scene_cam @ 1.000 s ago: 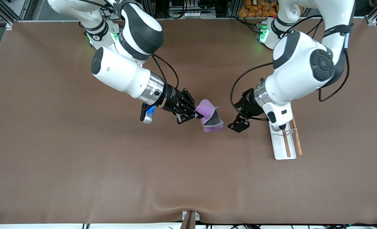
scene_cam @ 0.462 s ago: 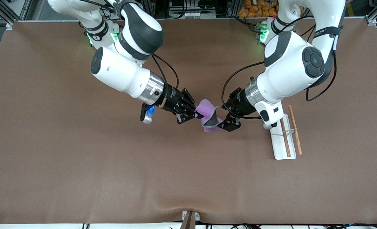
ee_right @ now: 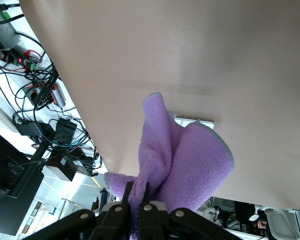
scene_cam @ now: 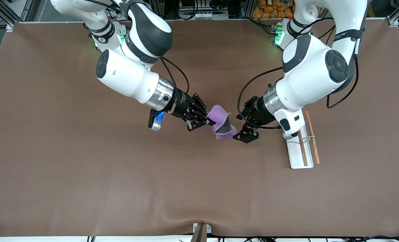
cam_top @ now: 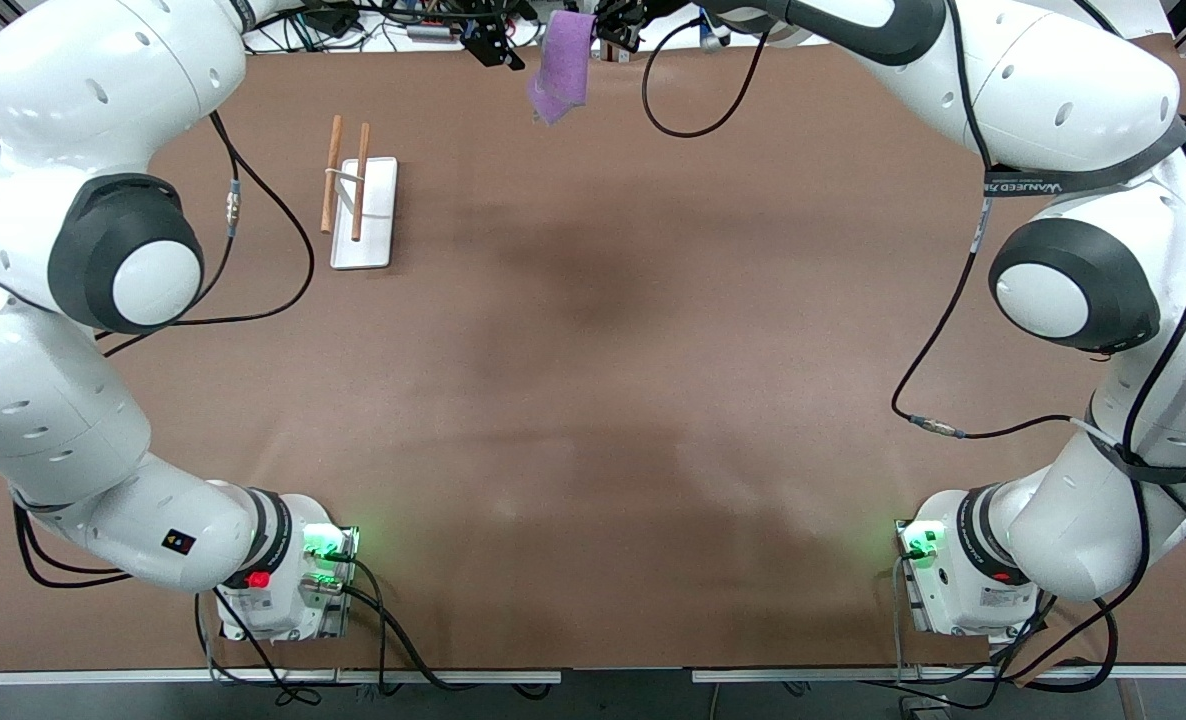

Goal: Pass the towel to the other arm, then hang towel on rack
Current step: 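Grasp the towel's hanging end with the left gripper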

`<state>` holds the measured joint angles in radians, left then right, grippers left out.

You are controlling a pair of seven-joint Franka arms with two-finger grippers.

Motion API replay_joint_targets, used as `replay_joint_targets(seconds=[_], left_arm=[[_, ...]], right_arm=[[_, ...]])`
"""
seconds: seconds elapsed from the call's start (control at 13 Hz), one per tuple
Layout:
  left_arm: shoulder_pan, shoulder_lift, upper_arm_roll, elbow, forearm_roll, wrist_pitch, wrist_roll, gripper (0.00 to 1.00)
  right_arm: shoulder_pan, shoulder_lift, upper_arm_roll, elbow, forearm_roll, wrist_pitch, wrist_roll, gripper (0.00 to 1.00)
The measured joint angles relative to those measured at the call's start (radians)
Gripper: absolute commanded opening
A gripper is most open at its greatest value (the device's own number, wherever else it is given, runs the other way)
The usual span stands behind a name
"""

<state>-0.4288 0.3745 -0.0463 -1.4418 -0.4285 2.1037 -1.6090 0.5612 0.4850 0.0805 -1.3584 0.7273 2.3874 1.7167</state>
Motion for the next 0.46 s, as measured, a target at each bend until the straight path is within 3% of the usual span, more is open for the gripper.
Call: replay_joint_targets(seconds=[0.46], left_arm=[[-0.008,0.023,-0.004,0.009,-0.003,0.067,-0.035,0.82]], right_arm=[[0.000,0.000,0.000,0.001,0.000,0.000,0.000,0.00]])
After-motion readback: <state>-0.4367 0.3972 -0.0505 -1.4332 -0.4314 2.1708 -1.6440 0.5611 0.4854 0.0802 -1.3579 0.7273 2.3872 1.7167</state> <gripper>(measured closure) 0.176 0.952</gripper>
